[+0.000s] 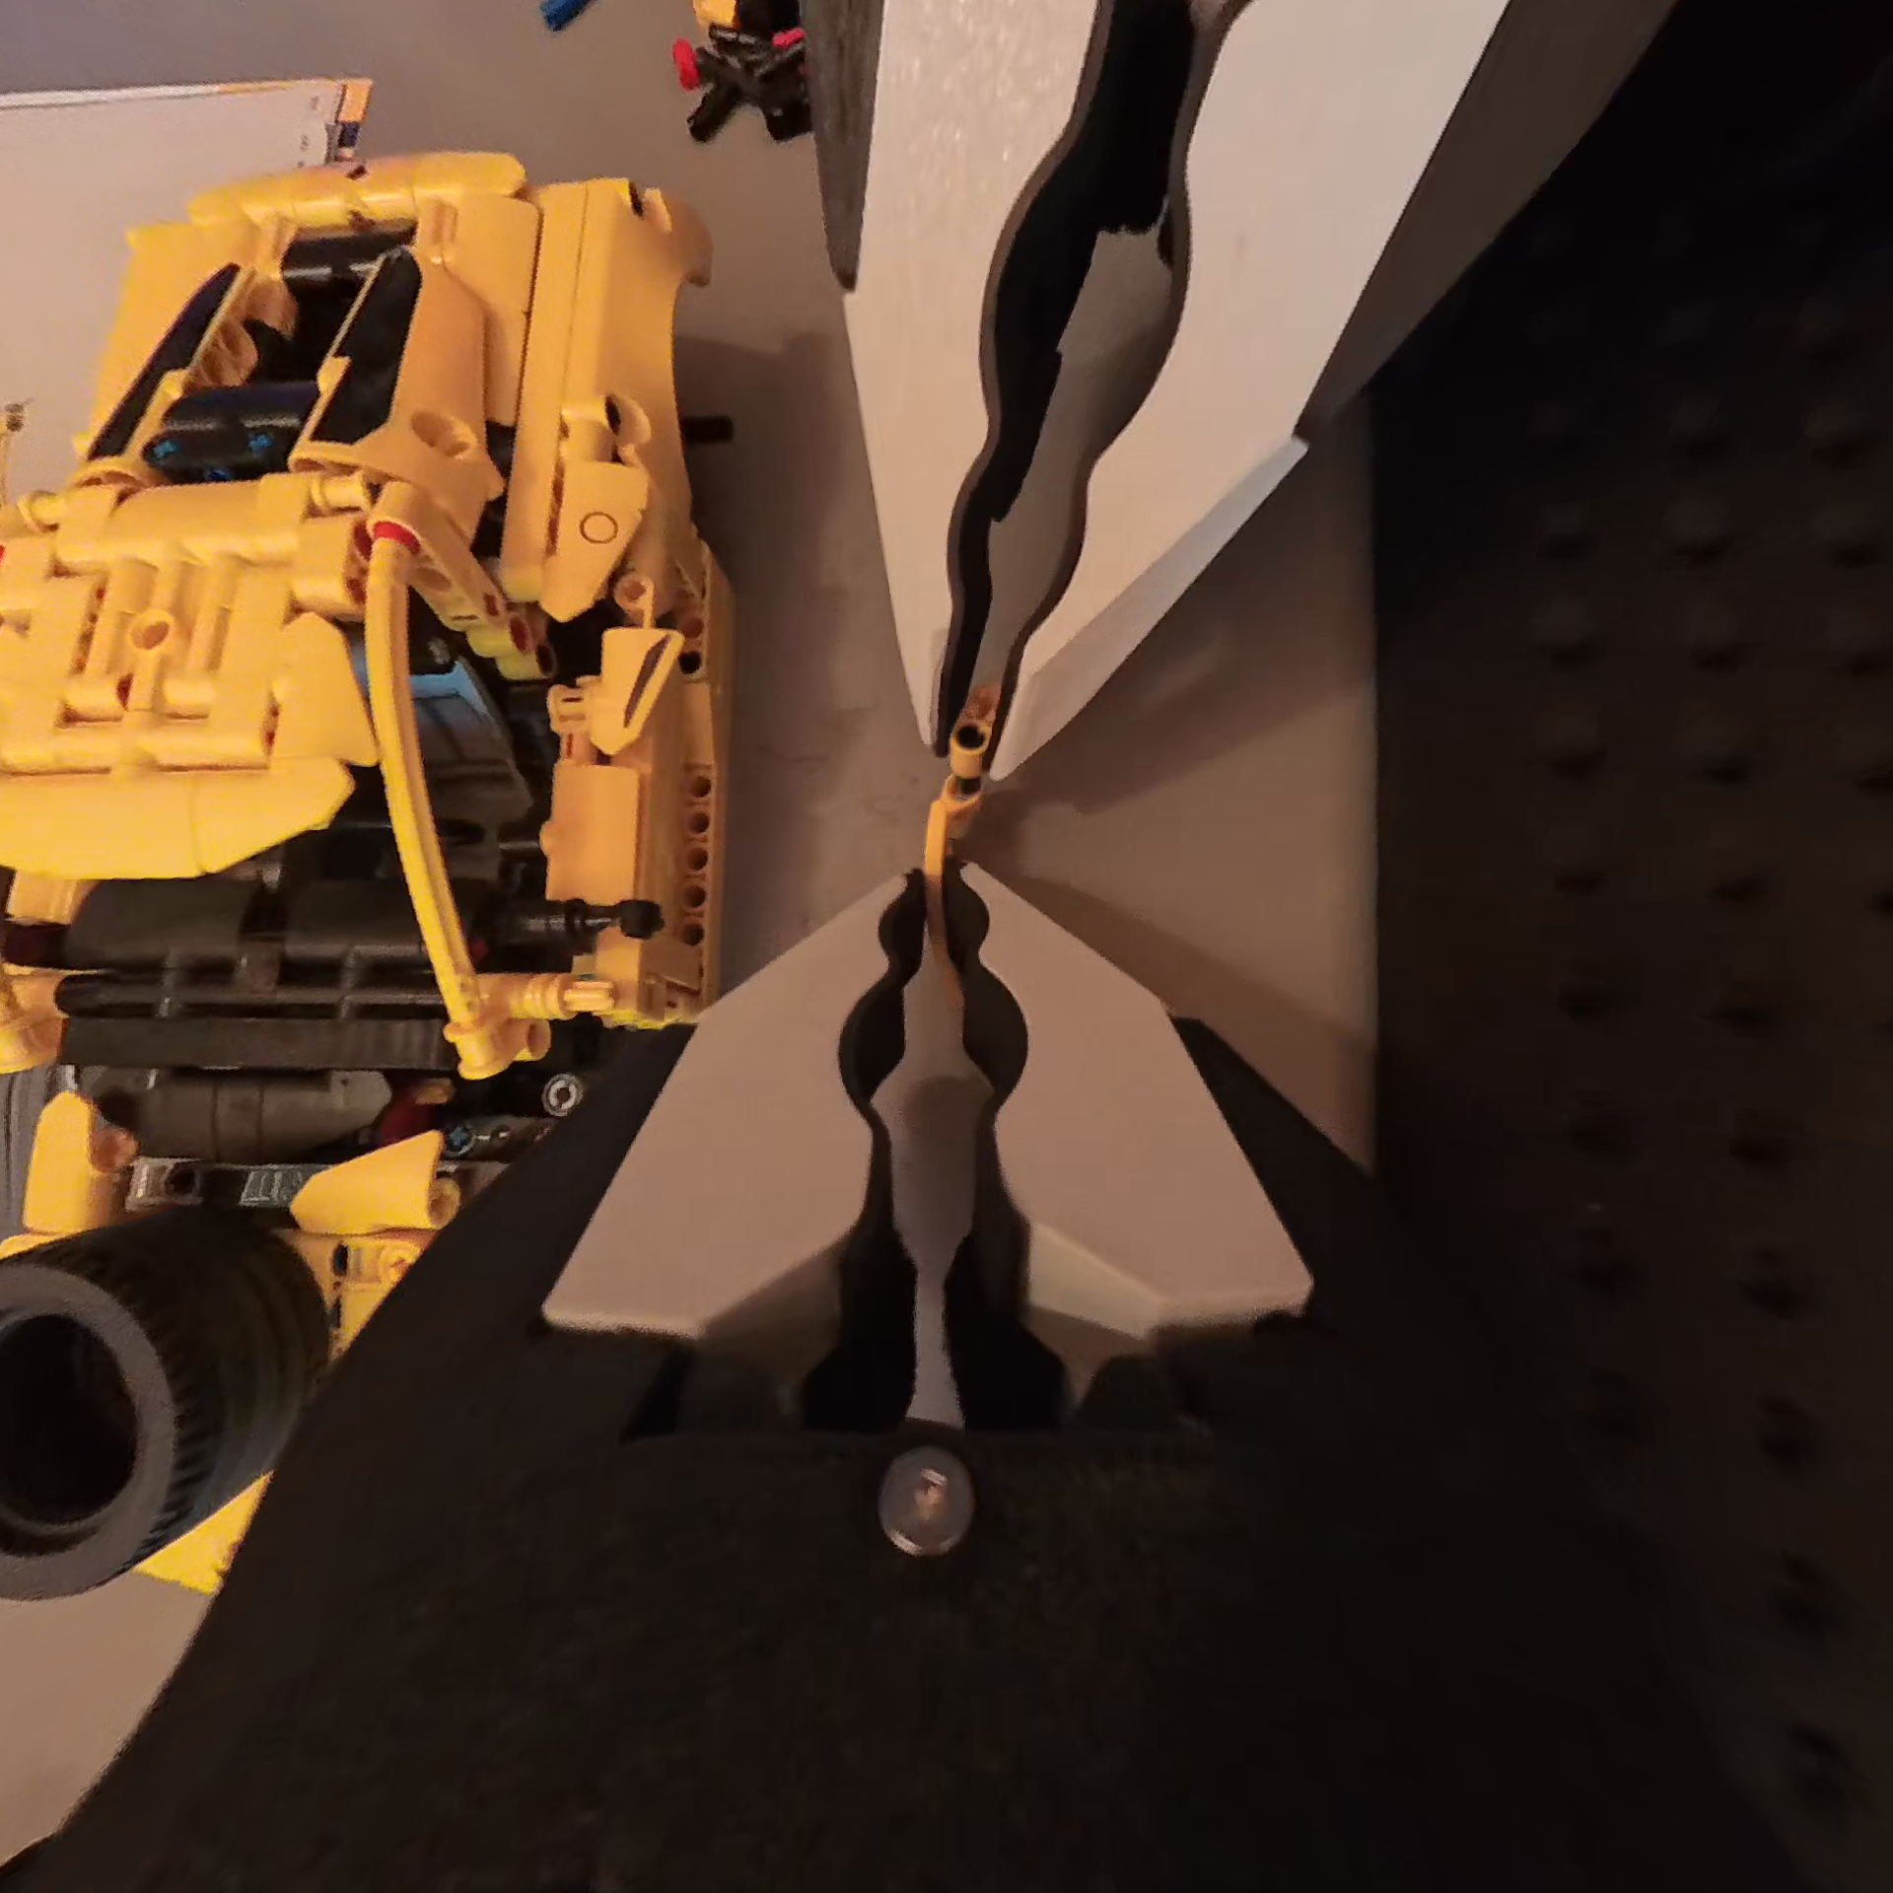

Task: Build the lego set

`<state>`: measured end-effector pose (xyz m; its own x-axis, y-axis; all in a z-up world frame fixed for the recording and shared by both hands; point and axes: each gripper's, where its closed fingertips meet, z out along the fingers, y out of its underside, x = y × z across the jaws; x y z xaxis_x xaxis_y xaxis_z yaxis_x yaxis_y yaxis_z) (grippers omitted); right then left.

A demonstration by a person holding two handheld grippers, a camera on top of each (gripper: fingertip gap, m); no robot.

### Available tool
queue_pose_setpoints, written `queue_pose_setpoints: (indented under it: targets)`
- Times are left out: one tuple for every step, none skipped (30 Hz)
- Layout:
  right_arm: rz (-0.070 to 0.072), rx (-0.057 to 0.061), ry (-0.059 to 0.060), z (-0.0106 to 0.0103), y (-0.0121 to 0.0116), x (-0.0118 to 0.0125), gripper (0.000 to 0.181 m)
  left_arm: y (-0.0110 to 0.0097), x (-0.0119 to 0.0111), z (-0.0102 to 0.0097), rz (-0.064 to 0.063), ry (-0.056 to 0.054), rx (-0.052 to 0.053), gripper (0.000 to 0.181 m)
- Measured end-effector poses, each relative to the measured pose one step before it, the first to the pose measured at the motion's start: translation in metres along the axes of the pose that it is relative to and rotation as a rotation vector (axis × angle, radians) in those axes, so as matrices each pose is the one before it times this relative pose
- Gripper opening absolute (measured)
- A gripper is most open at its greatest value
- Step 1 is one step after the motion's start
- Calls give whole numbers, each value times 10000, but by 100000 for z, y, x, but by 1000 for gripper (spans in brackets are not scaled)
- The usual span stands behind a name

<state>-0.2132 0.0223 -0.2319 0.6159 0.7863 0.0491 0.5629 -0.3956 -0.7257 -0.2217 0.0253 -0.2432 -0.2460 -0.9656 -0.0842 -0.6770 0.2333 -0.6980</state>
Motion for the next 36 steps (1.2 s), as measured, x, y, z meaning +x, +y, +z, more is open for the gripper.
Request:
queue_pose_setpoints:
  targets:
    - [-33,-50,-25,99,41,7,6,-7,54,-4,51,-6,40,2]
    - [-10,-8,4,63,1,17,6,3,-11,2,132,-72,59,2]
    - [-136,-70,71,-10,4,23,6,1,-11,-4,100,-75,109,3]
    - [-205,-98,83,11,2,-17,6,-14,2,-9,61,-58,100,3]
    - [-80,-98,25,9,-12,-26,6,3,9,-1,4,-41,57,3]
    - [-43,-143,-31,-3,31,11,6,-13,4,-3,-49,-18,41,3]
    - [-91,-156,-28,10,1,4,6,-8,-7,-1,7,-13,65,2]
    - [-121,-213,-33,30,-30,-29,6,-3,11,-1,-34,9,84,2]
    - [-213,-284,-3,24,-27,-13,6,-16,19,3,-90,33,89,2]
    - [-289,-326,38,30,-18,-20,6,-13,11,-5,-58,21,85,2]
    - [-271,-293,31,33,-49,-2,6,0,-4,1,-56,10,60,2]
    - [-183,-245,-14,31,-32,-17,6,-5,10,-3,-11,-3,42,2]
    - [-84,-174,-48,-9,35,-18,6,-9,3,-8,-38,9,42,2]
    - [-60,-72,-35,-23,93,-12,6,-9,15,2,-71,28,53,3]
    - [-77,37,12,-17,45,-12,6,3,7,1,-58,26,54,3]
    - [-26,55,2,-1,32,0,6,10,-1,-5,-66,28,36,3]
    - [-4,67,-22,-17,28,-10,6,5,-4,-2,-9,17,17,3]
    - [40,105,-47,3,5,-2,6,-10,2,3,-25,24,14,3]
    - [97,123,-73,11,-8,22,6,8,-15,-7,-60,39,25,3]
    - [53,97,-38,6,-23,7,6,-1,-1,2,-48,42,24,3]
    - [-44,48,30,18,-46,7,6,8,-9,3,-27,29,9,3]
    - [-72,-56,34,-2,-3,-8,6,0,13,-5,-9,10,5,3]
    - [-110,-95,63,8,-5,-3,6,-6,1,2,-20,11,8,3]
    - [-67,-58,38,15,-32,-3,6,0,-3,-2,-19,16,5,3]
    - [-96,-94,42,-7,16,-14,6,2,6,2,-23,15,-2,3]
    - [-110,-120,56,-19,68,-3,6,7,-7,-5,-20,6,-1,3]
    - [-108,-94,67,-19,63,-16,6,-3,8,1,-22,2,4,3]
    - [-320,-119,199,-2,8,-7,6,-8,-2,-1,-11,-5,-4,3]
    - [-273,-146,221,5,-36,-11,6,6,-8,-3,-3,-14,-6,3]
    - [-155,-182,150,-2,-20,-27,6,1,9,1,7,-10,-4,3]
    - [-156,-122,110,6,-33,4,6,4,-2,0,18,-13,-7,3]
    - [103,-39,-63,16,-52,-5,6,-11,0,3,28,-19,-9,3]
    - [113,-51,-136,10,-19,-6,6,2,0,1,25,-22,-8,3]
    - [64,-13,-132,19,-1,40,6,3,-2,-5,3,-15,0,3]
    - [148,-14,-171,-4,3,-5,6,-5,7,7,-19,4,1,3]
    - [-40,-23,-87,8,10,-9,6,1,0,-6,-12,-1,5,3]
